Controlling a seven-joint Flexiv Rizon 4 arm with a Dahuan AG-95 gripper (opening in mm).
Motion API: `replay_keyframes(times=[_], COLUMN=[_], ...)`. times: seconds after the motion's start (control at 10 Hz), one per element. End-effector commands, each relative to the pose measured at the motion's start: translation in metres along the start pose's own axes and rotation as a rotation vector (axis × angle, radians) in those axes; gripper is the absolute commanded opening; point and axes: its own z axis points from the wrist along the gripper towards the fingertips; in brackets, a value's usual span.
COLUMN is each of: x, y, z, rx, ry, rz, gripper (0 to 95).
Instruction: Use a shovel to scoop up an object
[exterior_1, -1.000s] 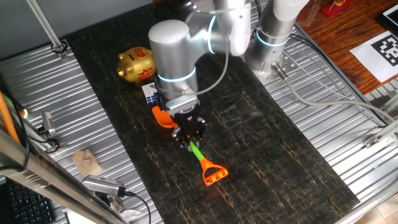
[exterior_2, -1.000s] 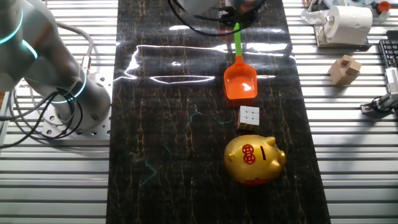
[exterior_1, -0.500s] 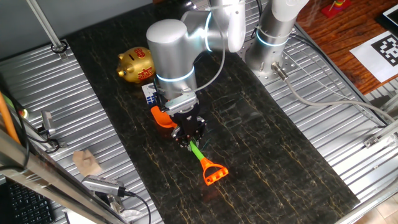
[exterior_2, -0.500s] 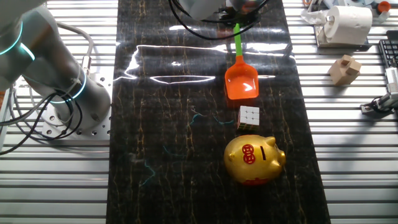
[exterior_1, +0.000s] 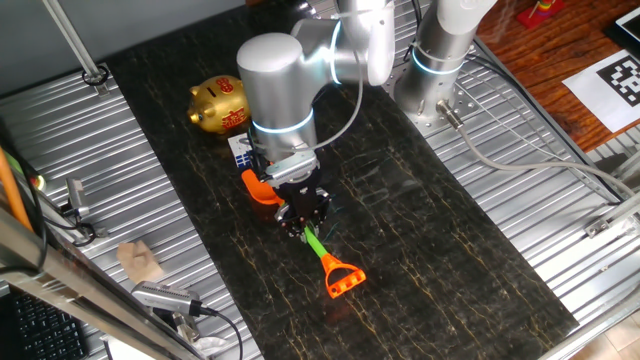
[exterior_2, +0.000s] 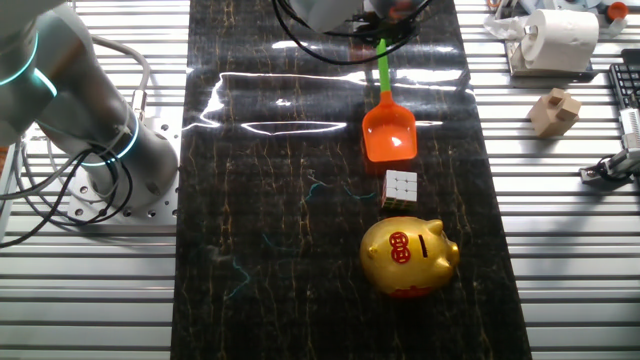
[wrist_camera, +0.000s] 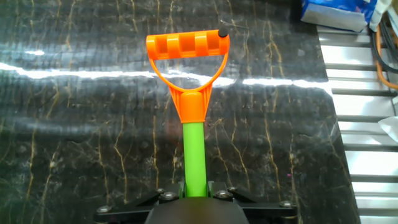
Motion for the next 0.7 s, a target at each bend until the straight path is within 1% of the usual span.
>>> replay_keyframes(times=[0.1, 0.3, 0.7], x=[0.0021, 0.0051, 0.0093], y=[0.0006, 0.001, 0.0014], z=[-0.0012, -0.0011, -0.0004], rx=[-0.001, -0.001, -0.002], ry=[0.005, 0.0, 0.002], rz=[-0.004, -0.007, -0.012], gripper=[0.0, 0.0, 0.0])
